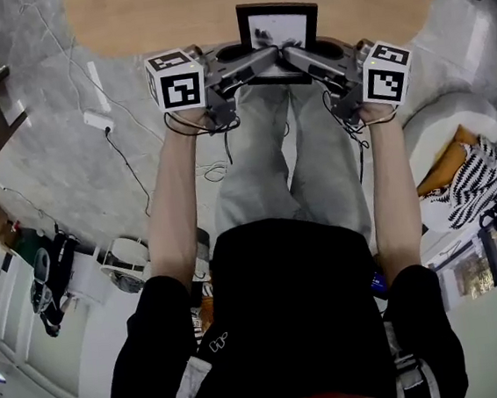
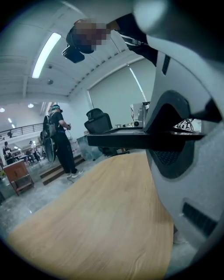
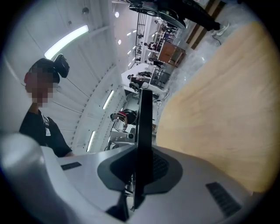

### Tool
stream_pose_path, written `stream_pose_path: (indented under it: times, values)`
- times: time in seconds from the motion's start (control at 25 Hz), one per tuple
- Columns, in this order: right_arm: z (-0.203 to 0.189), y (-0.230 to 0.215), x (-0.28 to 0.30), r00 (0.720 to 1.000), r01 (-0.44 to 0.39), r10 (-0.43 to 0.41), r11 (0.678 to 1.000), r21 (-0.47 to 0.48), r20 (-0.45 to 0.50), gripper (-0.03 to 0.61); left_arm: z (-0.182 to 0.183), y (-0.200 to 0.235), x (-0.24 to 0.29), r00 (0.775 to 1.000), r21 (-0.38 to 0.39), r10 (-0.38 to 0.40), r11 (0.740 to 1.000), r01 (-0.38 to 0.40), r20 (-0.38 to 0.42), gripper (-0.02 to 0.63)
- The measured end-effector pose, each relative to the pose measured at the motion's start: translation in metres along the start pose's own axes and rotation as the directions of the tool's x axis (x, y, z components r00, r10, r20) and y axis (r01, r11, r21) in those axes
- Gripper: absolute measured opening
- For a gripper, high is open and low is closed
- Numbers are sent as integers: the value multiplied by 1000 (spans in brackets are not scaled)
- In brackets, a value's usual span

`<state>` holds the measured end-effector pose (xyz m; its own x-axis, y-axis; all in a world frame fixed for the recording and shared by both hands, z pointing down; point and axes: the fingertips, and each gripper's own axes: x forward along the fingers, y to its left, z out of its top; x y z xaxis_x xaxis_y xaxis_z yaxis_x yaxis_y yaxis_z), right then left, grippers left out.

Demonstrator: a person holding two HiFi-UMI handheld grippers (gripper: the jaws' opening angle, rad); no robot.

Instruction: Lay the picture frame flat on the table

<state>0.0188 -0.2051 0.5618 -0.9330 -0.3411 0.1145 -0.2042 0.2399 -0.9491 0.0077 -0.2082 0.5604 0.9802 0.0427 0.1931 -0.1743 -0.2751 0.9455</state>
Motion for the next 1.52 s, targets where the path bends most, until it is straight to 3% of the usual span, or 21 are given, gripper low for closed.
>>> stream_pose_path:
  times: [0.32,0.48,0.64,0.8,0.96,1.08,1.36,1.52]
  values:
    - [-22,-31,-3,998,-67,66,997,27,19,19,-26,36,10,999,13,-45,999,45,17,49]
    - [-16,-37,-7,997,-51,48,998,37,67,18,-27,50,-2,998,50,11,999,-14,64,104]
    - [11,-65,-18,989,78,-82,996,34,123,18,-31,72,-10,987,55,137,988,-142,85,104]
    - [44,-118,-25,970,203,-206,979,34,130,18,-28,98,-9,957,71,262,960,-271,122,85]
    - [58,-151,-13,944,312,-314,949,39,98,18,-27,100,-15,946,33,267,960,-278,185,36]
    - [60,-166,-12,921,378,-381,925,50,81,18,-32,98,-11,945,16,269,961,-276,186,31]
    - [61,-188,-5,891,442,-447,894,81,78,20,-44,93,-13,954,11,246,968,-252,168,25]
    - [60,-198,-13,846,527,-530,848,59,57,35,-46,94,-18,954,-33,232,973,-230,189,19]
